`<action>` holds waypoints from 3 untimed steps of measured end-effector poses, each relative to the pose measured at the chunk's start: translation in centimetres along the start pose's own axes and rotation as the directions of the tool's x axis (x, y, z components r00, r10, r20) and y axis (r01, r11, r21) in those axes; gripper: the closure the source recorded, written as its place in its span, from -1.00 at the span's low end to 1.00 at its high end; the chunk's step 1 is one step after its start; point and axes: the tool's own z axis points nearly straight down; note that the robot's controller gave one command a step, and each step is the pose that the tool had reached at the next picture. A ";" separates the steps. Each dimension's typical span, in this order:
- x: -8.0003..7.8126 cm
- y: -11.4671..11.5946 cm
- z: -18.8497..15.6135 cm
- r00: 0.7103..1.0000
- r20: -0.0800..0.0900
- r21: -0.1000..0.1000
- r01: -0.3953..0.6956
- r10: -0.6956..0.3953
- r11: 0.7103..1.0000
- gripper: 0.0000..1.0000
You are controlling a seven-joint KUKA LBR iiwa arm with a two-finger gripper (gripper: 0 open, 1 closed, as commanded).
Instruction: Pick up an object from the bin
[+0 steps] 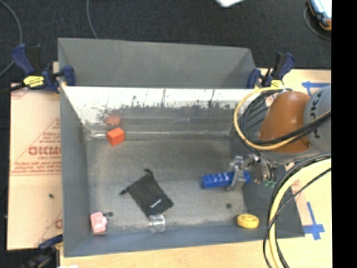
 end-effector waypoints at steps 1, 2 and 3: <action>-1.2 0.3 -10.0 1.000 0.000 -0.001 0.007 -0.007 1.000 1.00; -1.3 0.7 -14.1 1.000 0.006 0.000 0.013 -0.013 1.000 1.00; -1.4 0.2 -22.8 0.999 0.002 0.001 0.040 -0.040 0.999 1.00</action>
Offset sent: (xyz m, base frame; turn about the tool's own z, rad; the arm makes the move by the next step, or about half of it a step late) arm 0.0069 0.0172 0.0889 -0.0165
